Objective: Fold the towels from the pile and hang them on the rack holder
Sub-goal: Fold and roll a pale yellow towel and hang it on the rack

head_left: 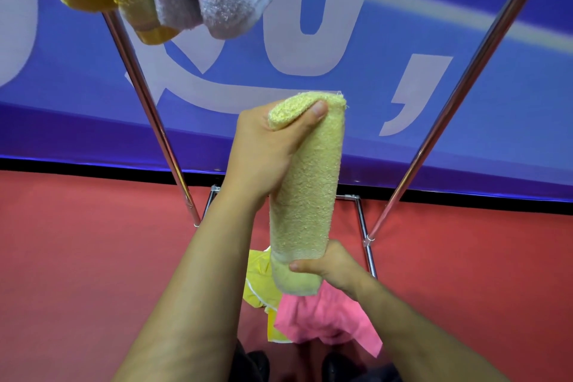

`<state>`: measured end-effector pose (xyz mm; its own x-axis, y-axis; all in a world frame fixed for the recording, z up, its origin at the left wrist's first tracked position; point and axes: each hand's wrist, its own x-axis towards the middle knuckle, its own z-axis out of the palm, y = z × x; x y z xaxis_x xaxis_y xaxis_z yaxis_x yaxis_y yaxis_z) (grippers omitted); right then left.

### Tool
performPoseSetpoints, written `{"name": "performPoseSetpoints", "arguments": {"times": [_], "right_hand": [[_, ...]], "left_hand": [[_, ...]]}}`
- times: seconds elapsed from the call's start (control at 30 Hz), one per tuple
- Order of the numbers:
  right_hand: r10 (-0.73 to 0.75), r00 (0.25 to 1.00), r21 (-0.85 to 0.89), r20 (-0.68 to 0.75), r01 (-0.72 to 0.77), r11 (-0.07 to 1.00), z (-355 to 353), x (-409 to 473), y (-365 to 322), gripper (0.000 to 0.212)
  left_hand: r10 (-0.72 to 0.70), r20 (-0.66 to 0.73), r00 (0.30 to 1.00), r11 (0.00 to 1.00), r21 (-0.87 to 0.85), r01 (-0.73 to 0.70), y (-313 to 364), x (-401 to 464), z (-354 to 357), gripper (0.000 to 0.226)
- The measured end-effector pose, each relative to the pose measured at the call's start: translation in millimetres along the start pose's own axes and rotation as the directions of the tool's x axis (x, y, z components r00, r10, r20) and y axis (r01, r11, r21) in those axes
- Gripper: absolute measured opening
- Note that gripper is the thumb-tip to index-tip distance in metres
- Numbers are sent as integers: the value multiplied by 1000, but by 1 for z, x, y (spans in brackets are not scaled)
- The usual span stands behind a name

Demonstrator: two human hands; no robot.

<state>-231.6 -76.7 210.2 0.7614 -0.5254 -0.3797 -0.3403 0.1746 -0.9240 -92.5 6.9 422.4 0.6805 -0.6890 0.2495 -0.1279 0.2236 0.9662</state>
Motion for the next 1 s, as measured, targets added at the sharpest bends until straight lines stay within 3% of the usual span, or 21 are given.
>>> {"name": "performPoseSetpoints", "arguments": {"times": [0.4,0.67,0.73,0.87,1.0], "right_hand": [[-2,1000,-50,5,2,999,-9,-4,-4,39],[-241,969,142,-61,247,959,-7,-10,-54,11],[-269,962,111,-54,273,956,-9,-13,-59,4],[-250,968,-78,-1,249,965,-13,-20,-59,26],[-247,967,-74,56,251,965,-14,-30,-67,38]], "left_hand": [[-23,45,999,999,26,22,-3,-3,3,15],[-54,111,992,996,77,46,-19,-3,8,19],[-63,85,994,995,77,56,-24,-3,7,15],[-110,-63,992,993,33,112,-37,-1,-4,15],[-213,-244,946,975,5,221,-55,6,-17,6]]}}
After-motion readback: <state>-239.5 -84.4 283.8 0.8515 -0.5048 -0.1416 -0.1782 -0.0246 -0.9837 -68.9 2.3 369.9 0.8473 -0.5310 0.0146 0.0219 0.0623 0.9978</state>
